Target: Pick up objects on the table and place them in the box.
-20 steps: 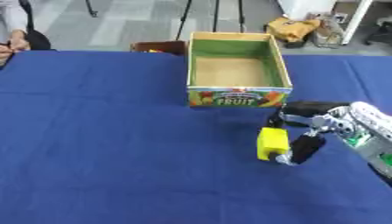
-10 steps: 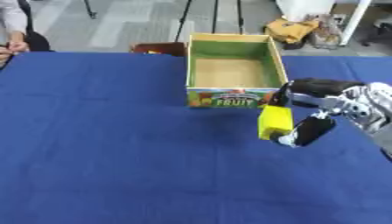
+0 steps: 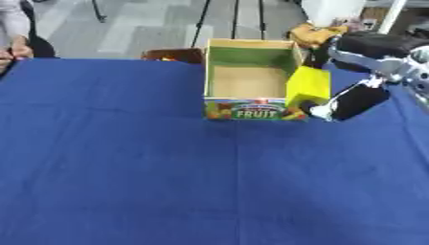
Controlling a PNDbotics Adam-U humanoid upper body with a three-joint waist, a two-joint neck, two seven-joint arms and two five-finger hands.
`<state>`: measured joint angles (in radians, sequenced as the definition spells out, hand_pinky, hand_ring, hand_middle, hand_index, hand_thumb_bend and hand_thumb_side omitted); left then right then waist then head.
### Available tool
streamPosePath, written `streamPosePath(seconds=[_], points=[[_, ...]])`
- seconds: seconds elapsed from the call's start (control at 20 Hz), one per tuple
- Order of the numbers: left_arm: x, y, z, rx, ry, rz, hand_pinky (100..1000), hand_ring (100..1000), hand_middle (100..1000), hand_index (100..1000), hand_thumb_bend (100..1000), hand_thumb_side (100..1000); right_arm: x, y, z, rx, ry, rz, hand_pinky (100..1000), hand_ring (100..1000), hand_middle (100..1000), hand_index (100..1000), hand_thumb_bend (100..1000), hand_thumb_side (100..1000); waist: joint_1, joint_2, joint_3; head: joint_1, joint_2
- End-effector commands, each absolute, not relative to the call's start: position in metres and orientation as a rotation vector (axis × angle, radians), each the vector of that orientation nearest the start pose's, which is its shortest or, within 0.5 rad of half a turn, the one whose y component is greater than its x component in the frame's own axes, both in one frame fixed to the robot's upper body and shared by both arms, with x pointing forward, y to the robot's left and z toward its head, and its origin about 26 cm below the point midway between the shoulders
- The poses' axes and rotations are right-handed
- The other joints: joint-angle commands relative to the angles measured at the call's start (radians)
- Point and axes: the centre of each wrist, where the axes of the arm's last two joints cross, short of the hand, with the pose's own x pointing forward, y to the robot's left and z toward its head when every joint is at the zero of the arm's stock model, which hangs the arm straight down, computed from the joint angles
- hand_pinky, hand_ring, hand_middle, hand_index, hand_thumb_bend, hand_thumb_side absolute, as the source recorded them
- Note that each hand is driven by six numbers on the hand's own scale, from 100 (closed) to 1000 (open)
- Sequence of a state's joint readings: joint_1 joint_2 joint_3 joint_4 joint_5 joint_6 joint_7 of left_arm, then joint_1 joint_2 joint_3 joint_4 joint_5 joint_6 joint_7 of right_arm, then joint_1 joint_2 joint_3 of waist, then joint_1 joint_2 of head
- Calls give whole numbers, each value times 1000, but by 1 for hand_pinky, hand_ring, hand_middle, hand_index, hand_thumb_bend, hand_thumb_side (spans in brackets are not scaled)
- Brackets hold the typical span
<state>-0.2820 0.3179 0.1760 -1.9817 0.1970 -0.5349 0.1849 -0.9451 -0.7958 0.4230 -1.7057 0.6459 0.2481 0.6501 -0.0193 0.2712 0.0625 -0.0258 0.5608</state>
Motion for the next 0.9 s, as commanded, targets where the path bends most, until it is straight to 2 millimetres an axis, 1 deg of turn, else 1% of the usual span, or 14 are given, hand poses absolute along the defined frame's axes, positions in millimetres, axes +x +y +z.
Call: streamPosePath(seconds=[0.05, 0.25, 0.6, 0.75, 0.9], points=[[294, 306, 212, -141, 3430, -75, 592, 750, 865, 964, 100, 1000, 355, -221, 357, -1145, -1501, 1603, 805, 802, 470, 615, 100, 366, 1, -23, 2, -4, -7], [294, 306, 211, -138, 3436, -69, 592, 750, 866, 964, 100, 1000, 371, -218, 368, -1200, -1497, 1548, 804, 802, 467, 614, 100, 367, -2, -23, 8, -9, -10], [295, 304, 211, -128, 3439, -58, 593, 752, 869, 964, 100, 1000, 411, -213, 380, -1297, -1477, 1419, 807, 799, 452, 607, 100, 366, -6, -12, 25, -26, -31], [295, 302, 211, -119, 3439, -53, 594, 752, 870, 964, 100, 1000, 429, -208, 383, -1350, -1468, 1355, 806, 798, 447, 605, 100, 363, -7, -2, 36, -36, -42], [296, 300, 211, -110, 3440, -50, 595, 753, 872, 964, 100, 1000, 446, -203, 380, -1403, -1462, 1294, 806, 795, 439, 600, 100, 357, -8, 9, 46, -47, -52]])
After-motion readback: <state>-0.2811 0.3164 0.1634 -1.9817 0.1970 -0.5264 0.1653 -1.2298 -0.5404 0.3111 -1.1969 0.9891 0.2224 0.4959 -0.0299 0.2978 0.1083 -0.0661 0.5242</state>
